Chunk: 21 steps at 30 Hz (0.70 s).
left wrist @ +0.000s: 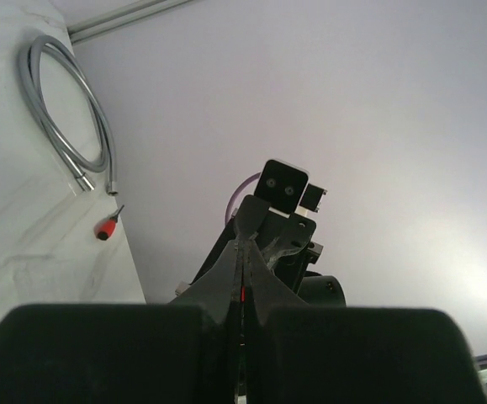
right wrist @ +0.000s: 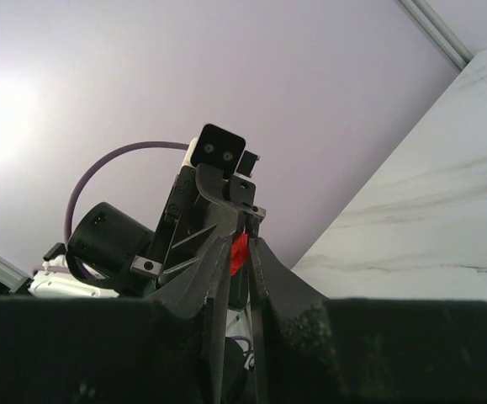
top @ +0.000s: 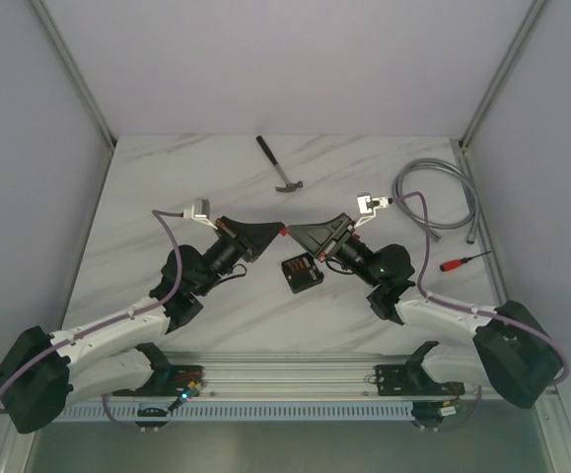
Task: Snap on the fuse box
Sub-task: Install the fuse at the fuse box base.
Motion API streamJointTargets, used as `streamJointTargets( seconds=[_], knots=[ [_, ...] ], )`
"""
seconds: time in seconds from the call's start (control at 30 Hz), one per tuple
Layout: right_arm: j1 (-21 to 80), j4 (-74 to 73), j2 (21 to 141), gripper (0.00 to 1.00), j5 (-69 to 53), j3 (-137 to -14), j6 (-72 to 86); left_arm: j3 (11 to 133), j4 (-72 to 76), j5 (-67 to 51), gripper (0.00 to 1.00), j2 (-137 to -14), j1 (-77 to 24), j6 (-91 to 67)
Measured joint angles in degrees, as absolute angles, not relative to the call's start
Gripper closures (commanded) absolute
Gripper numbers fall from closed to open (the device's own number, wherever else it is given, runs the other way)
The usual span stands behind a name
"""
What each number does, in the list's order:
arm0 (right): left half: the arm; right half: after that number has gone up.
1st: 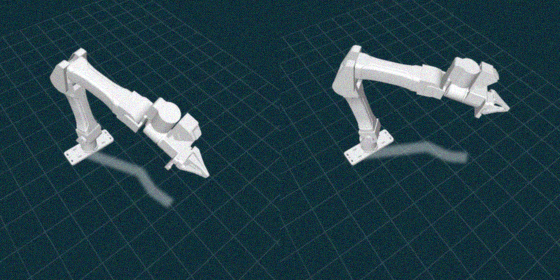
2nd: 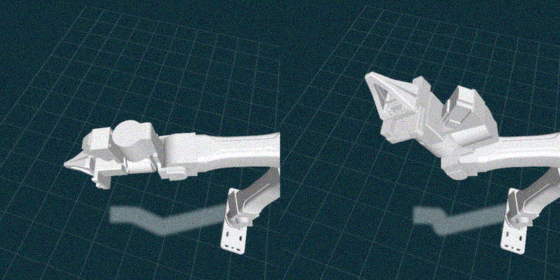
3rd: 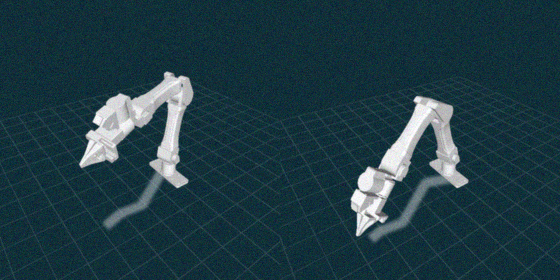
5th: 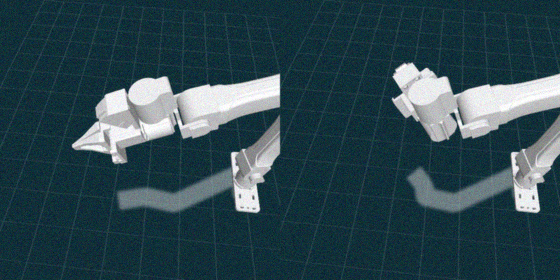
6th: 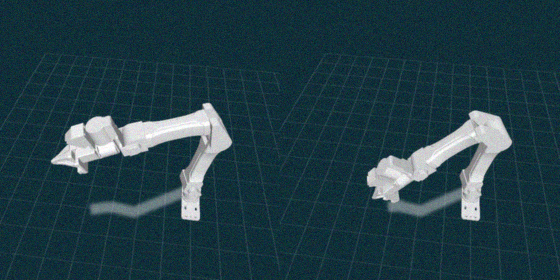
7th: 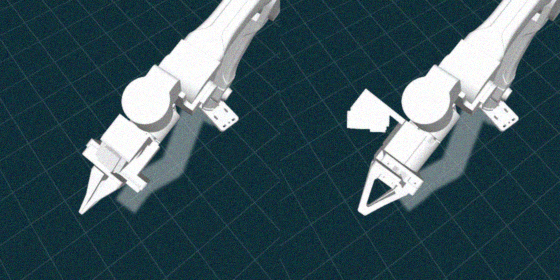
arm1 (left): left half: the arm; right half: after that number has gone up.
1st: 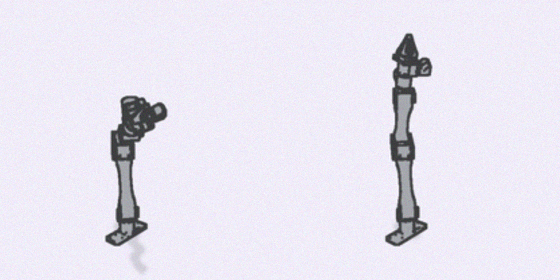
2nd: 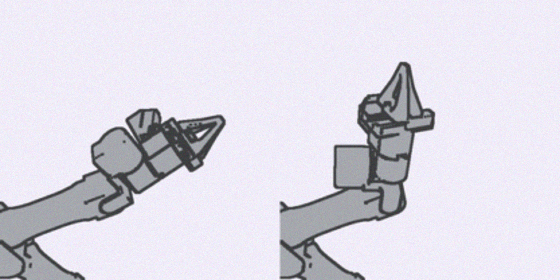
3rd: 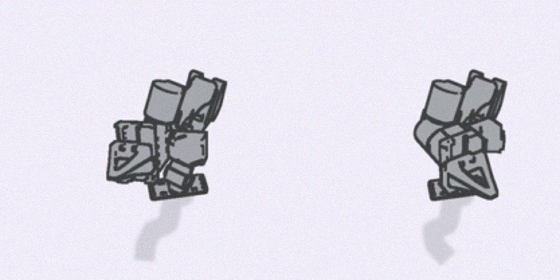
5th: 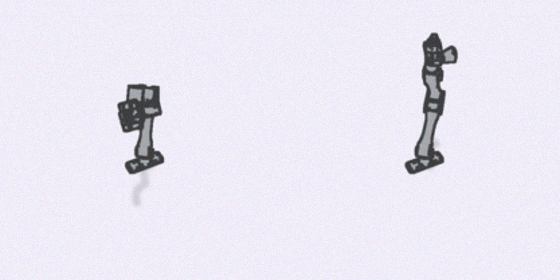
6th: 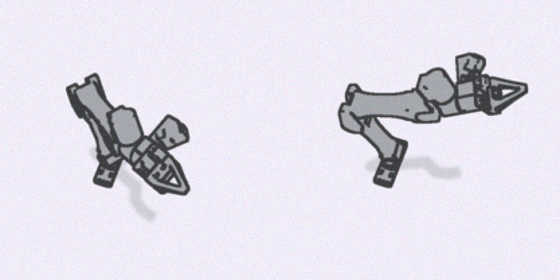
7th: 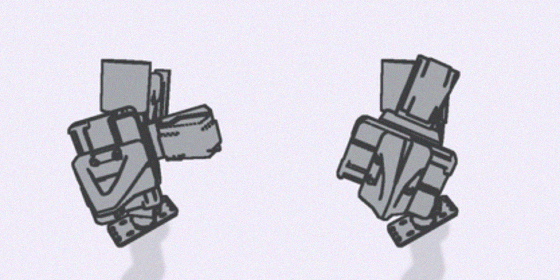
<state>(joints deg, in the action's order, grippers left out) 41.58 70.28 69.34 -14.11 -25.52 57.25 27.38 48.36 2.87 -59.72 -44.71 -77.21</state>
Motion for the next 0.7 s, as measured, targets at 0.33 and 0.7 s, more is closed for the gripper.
streamJointTargets(
  seconds=[0.33, 0.7],
  knots=[
    [41.8, 74.0, 72.3, 1.0, -14.6, -25.5, 59.2, 26.0, 50.3, 4.9, 1.0, -59.7, -45.1, -77.8],
    [42.1, 58.7, 69.7, 1.0, -15.3, -28.7, 53.9, 24.4, 42.9, 10.2, 0.63, -56.9, -45.3, -73.6]
  ],
)
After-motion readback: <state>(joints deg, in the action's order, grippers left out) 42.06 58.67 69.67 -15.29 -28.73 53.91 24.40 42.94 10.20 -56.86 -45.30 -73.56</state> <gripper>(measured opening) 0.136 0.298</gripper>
